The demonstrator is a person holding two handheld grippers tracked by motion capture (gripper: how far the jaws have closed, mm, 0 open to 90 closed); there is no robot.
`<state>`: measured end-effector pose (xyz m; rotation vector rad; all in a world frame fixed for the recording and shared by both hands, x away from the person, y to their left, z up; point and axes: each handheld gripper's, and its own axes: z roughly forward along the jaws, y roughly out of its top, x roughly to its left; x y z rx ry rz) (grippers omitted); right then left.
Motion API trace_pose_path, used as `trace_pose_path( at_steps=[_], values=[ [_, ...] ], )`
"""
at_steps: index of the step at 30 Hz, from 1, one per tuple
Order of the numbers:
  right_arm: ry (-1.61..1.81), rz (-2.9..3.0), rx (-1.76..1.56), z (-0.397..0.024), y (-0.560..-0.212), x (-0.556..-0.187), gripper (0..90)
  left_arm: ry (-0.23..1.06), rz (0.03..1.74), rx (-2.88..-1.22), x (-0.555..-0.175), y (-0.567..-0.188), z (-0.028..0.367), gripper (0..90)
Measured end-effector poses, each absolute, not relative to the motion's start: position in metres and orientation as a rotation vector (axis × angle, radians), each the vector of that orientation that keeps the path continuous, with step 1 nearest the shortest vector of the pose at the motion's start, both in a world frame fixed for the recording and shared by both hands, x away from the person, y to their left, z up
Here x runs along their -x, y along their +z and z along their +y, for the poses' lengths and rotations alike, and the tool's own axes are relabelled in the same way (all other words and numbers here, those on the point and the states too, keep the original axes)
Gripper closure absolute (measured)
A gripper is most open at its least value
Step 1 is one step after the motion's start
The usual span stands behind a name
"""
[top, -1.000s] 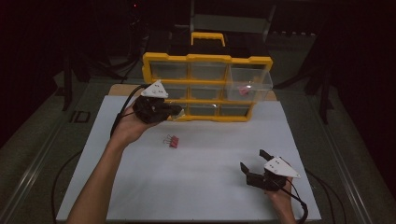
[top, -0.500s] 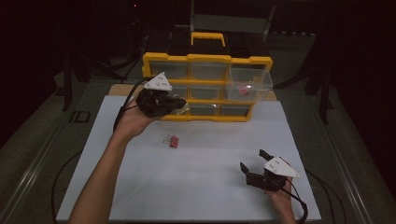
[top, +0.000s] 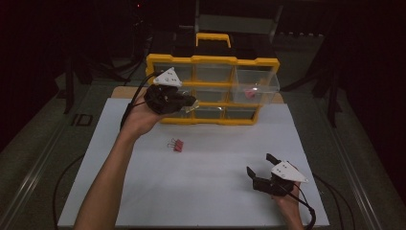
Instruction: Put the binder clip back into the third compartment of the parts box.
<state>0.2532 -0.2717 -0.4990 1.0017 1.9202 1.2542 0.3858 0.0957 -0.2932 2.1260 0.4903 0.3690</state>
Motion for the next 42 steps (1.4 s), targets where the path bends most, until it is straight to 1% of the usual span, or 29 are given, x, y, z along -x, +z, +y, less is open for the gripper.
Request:
trace_pose_path(
  at_steps=[13, 42],
  values=[
    [1.258, 1.919, -1.003, -0.272, -0.499, -0.253, 12.5, 0.380, 0.483, -2.119, -0.391, -0.278, 0.089, 88.9],
    [1.263, 1.920, -1.002, -0.272, -0.499, -0.254, 12.5, 0.398, 0.438, -2.121, -0.395, -0.258, 0.067, 88.9]
  ],
)
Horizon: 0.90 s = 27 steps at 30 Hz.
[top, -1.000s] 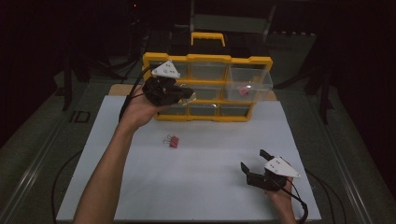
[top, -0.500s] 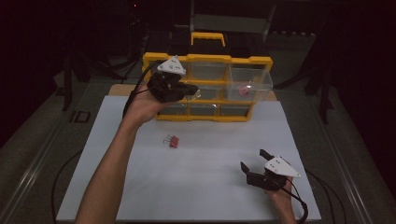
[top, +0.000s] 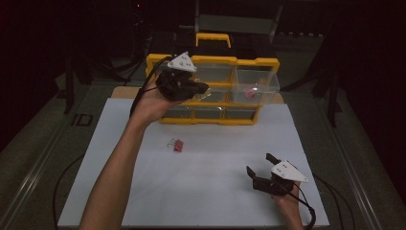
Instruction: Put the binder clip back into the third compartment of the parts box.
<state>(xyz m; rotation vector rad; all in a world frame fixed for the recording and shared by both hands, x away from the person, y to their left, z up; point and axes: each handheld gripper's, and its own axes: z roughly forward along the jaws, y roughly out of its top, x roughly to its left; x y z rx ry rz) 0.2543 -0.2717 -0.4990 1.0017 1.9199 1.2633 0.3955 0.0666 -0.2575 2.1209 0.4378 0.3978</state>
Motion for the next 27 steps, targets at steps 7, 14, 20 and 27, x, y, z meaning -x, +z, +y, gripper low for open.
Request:
trace_pose_path(
  at_steps=[7, 14, 20, 27],
  values=[
    [1.263, 1.919, -1.005, -0.272, -0.499, -0.255, 12.5, 0.401, 0.438, -2.114, -0.399, -0.252, 0.063, 88.9],
    [1.266, 1.919, -1.011, -0.272, -0.499, -0.255, 12.4, 0.405, 0.431, -2.114, -0.402, -0.247, 0.058, 88.9],
    [1.267, 1.918, -1.010, -0.272, -0.499, -0.255, 12.5, 0.406, 0.423, -2.116, -0.408, -0.243, 0.052, 88.9],
    [1.263, 1.911, -1.013, -0.274, -0.499, -0.255, 12.5, 0.398, 0.416, -2.115, -0.414, -0.243, 0.043, 88.9]
  ],
)
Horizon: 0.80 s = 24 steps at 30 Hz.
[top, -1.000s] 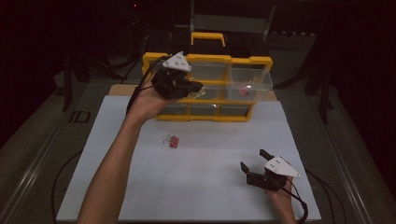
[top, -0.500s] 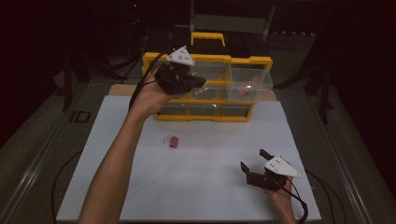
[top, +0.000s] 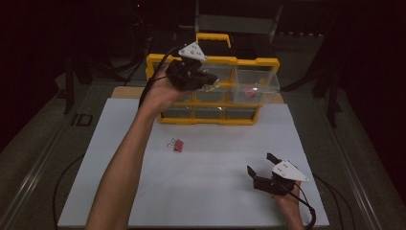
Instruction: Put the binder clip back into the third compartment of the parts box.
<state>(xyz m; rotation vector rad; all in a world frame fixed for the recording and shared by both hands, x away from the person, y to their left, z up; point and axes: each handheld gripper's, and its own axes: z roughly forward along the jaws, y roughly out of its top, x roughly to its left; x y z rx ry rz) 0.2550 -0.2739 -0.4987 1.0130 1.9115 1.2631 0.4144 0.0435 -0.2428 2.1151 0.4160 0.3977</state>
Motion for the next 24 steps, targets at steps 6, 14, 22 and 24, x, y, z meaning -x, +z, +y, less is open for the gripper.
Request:
trace_pose_path(
  at_steps=[6, 14, 22, 24],
  values=[
    [1.263, 1.911, -1.014, -0.274, -0.499, -0.255, 12.5, 0.398, 0.399, -2.110, -0.417, -0.239, 0.035, 88.9],
    [1.266, 1.911, -1.016, -0.274, -0.499, -0.255, 12.5, 0.399, 0.393, -2.105, -0.418, -0.236, 0.030, 88.9],
    [1.266, 1.913, -1.015, -0.274, -0.499, -0.256, 12.5, 0.400, 0.386, -2.103, -0.422, -0.231, 0.022, 88.9],
    [1.265, 1.915, -1.012, -0.274, -0.499, -0.256, 12.5, 0.400, 0.386, -2.102, -0.423, -0.230, 0.020, 89.0]
  ],
)
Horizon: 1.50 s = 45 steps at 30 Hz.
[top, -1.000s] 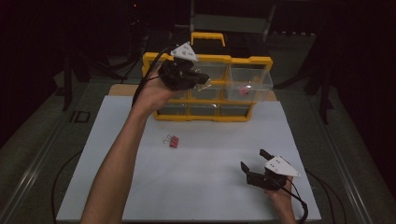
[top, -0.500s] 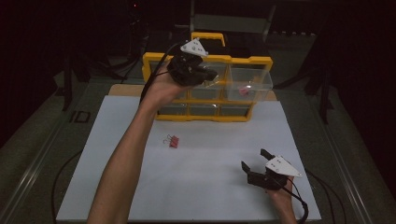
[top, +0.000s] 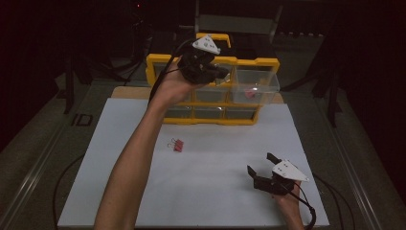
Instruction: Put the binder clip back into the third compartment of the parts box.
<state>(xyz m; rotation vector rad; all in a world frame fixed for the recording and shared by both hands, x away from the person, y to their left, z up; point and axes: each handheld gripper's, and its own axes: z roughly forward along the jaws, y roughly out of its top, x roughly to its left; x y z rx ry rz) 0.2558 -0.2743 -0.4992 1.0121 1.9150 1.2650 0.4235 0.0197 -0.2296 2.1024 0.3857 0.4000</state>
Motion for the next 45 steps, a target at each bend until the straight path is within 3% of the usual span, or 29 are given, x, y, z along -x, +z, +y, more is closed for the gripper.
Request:
trace_pose_path(
  at_steps=[45],
  values=[
    [1.275, 1.901, -1.027, -0.277, -0.498, -0.256, 12.4, 0.405, 0.359, -2.070, -0.428, -0.220, -0.033, 89.0]
  ],
)
